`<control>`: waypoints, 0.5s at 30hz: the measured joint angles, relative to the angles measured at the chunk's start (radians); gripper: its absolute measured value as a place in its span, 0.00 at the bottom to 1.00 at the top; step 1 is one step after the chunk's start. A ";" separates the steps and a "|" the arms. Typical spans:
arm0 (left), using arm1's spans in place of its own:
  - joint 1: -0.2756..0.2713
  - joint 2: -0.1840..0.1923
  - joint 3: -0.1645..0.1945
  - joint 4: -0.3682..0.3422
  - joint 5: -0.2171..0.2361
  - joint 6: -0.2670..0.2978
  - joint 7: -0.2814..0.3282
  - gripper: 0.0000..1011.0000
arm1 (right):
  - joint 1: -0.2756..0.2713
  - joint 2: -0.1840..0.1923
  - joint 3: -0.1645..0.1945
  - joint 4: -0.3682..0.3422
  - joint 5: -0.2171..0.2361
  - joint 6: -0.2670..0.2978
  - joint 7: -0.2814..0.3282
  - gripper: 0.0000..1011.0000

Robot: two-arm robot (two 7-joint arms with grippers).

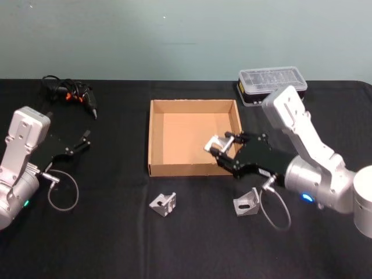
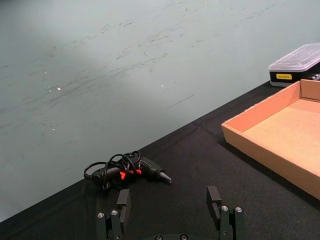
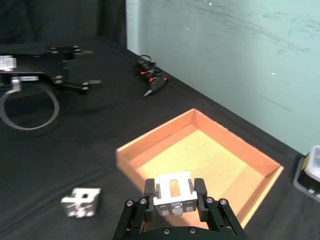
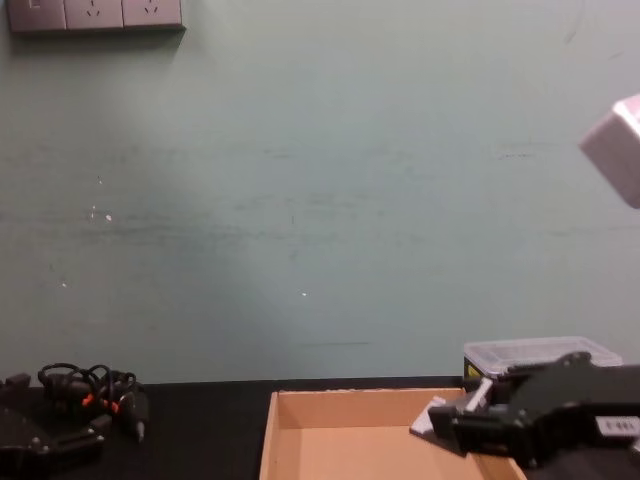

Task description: Use one hand to pick up the angle iron from the table and place it into the box.

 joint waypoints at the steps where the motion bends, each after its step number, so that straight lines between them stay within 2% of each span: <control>1: 0.000 0.000 0.000 0.000 0.000 0.000 0.000 0.99 | 0.010 -0.007 -0.001 0.011 -0.005 0.002 -0.001 0.47; 15: 0.000 0.000 0.000 0.000 0.000 0.000 0.000 0.99 | 0.133 -0.092 -0.003 0.200 -0.052 0.023 0.013 0.47</control>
